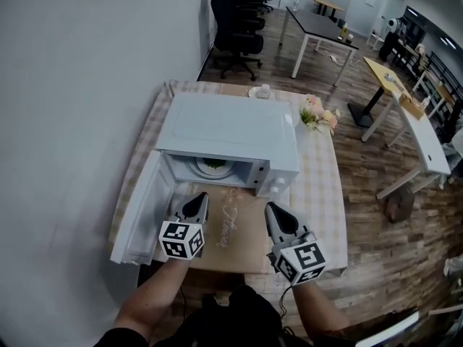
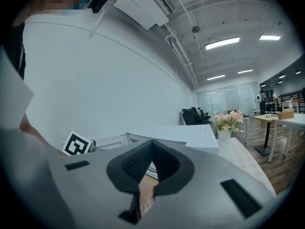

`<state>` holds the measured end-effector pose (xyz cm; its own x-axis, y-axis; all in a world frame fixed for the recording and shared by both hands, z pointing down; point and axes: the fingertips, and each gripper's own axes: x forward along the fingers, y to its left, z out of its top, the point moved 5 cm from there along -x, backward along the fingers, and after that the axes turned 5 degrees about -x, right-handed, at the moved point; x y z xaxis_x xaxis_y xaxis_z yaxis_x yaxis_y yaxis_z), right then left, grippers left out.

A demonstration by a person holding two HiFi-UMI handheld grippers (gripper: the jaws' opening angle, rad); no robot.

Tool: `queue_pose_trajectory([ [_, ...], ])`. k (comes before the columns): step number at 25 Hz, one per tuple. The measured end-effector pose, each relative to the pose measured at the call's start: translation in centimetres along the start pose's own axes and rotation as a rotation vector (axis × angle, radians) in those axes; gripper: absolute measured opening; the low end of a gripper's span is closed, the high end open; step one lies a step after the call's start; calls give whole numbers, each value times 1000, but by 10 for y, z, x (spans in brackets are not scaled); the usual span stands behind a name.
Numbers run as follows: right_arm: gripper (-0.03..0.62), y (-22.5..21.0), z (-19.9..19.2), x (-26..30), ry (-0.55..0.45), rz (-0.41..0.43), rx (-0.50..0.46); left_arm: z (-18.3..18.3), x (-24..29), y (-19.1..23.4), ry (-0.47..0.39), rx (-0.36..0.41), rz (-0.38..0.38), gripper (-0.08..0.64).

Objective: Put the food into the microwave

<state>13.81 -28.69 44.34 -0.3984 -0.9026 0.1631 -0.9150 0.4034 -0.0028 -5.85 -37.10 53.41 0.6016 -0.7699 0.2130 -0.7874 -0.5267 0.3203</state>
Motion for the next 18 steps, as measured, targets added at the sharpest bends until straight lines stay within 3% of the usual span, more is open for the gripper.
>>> queue_pose_trajectory([
  [6,3,26,-1,-21,-8,-4,-2,12,-52,-27,-40,-2,-77,8],
  [11,3,50,6,-43,-17,2,-18,22,-108,-45,-54,-15,-196,8],
  [18,3,76,22,-80,-64,-46,-46,35,-171,-53,-77,42,-174,8],
])
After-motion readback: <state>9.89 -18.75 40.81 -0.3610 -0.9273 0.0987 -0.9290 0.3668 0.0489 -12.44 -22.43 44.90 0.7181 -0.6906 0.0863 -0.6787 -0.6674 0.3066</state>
